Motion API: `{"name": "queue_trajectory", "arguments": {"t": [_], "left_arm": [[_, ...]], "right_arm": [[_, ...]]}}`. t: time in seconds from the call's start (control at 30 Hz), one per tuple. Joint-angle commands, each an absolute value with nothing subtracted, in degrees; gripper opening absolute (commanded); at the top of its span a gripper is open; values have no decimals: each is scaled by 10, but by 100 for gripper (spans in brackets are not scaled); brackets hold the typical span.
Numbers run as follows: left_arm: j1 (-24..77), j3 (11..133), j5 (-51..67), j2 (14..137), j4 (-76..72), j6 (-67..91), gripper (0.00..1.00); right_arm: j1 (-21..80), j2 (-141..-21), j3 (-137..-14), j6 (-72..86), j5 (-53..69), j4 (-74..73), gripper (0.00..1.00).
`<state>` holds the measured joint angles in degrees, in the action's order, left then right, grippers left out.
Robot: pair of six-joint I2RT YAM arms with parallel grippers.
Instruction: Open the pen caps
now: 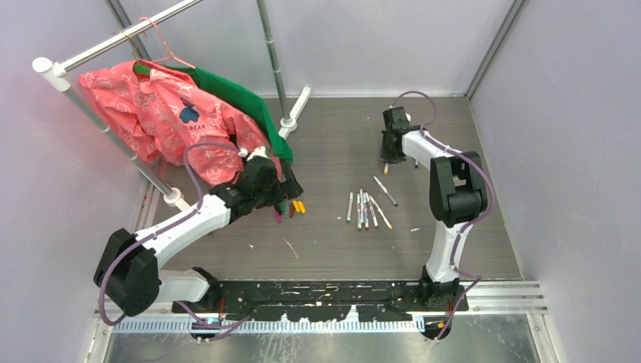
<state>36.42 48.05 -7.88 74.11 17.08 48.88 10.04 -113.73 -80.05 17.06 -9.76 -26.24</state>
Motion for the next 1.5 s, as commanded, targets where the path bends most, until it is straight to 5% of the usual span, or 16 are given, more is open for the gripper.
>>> {"name": "queue_trajectory", "arguments": {"t": [0.0, 0.57, 1.47], "left_arm": [[368, 456, -51, 690, 137, 528, 100], [397, 377, -25, 555, 108, 599, 99], [424, 392, -12, 521, 126, 617, 99]], "right_arm": [[158, -1041, -778, 167, -96, -233, 1], [419, -815, -543, 274, -171, -151, 1], [752, -758, -553, 356, -339, -186, 1]]}}
